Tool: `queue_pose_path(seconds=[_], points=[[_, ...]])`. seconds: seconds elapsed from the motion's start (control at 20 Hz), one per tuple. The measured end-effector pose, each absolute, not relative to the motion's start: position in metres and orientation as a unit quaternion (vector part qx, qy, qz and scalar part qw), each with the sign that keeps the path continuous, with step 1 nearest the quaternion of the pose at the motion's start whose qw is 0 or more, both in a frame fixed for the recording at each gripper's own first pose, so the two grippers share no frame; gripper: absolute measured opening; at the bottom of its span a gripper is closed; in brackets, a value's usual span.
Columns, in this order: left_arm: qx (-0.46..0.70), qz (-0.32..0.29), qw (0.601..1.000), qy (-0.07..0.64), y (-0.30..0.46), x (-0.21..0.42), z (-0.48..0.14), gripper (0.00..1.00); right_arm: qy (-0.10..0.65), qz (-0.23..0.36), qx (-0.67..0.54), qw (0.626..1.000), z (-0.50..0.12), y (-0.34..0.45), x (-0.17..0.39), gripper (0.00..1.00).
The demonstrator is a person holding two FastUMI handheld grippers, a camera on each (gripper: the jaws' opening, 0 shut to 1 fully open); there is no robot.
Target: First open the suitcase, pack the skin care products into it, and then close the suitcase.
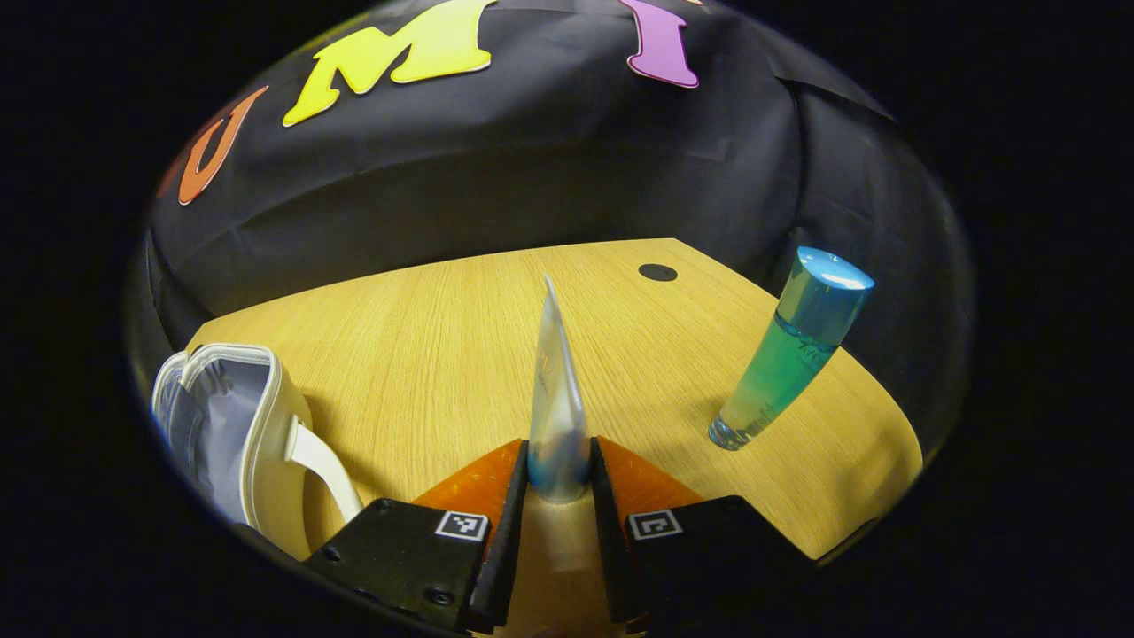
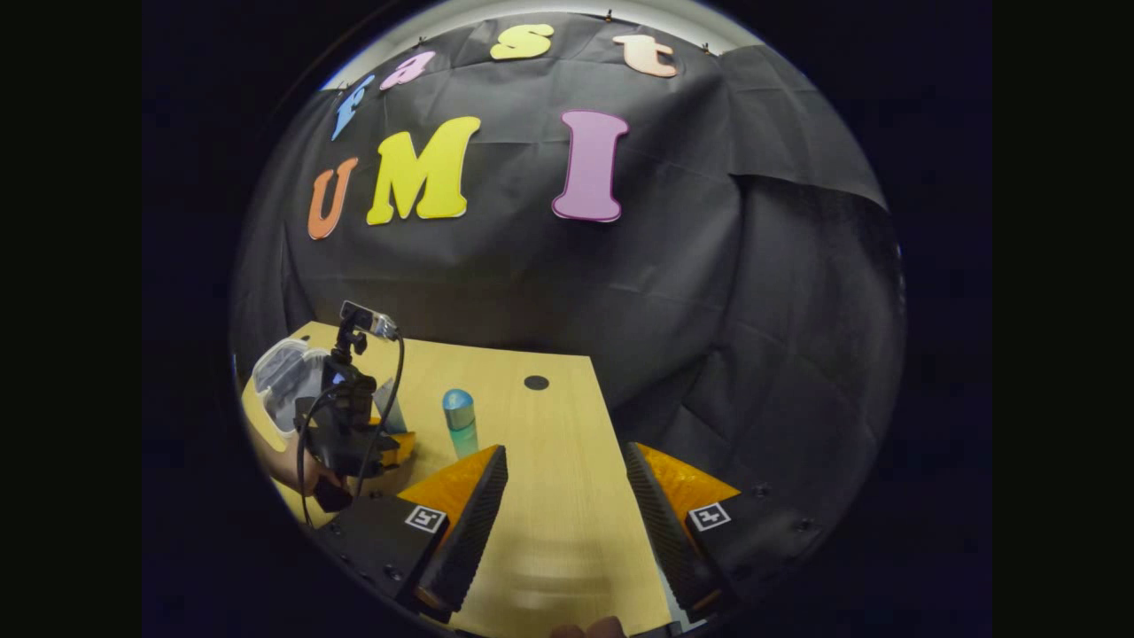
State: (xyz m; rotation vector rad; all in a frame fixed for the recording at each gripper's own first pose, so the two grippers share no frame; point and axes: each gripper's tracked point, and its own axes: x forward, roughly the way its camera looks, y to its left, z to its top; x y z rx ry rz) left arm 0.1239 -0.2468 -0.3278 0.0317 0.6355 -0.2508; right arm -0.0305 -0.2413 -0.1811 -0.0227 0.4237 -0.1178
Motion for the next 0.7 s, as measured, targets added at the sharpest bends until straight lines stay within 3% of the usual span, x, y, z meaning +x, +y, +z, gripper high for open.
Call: queue_pose_path(seconds=[0.05,0.2,0.25,0.3,0.35,0.7], points=[[0.009,-0.127,0.942,0.312,-0.248,0.123,-0.328,0.43,0.213,-0.050,-0.009,0.976,-0.183,-0.236,-0.027,0.80],[-0.012,-0.129,0.942,0.309,-0.245,0.115,-0.313,0.41,0.218,-0.006,-0.022,0.976,-0.194,-0.216,-0.014,0.80],[-0.021,-0.132,0.943,0.306,-0.245,0.110,-0.303,0.48,0.220,0.005,-0.020,0.975,-0.199,-0.208,-0.008,0.80],[-0.025,-0.134,0.943,0.302,-0.242,0.103,-0.291,0.48,0.222,0.017,-0.012,0.975,-0.205,-0.198,-0.004,0.80],[-0.031,-0.136,0.944,0.299,-0.239,0.094,-0.277,0.40,0.224,0.027,-0.005,0.974,-0.212,-0.188,0.003,0.81],[-0.062,-0.090,0.949,0.295,-0.166,0.024,-0.209,0.40,0.258,0.061,0.048,0.963,-0.289,-0.138,0.069,0.80]])
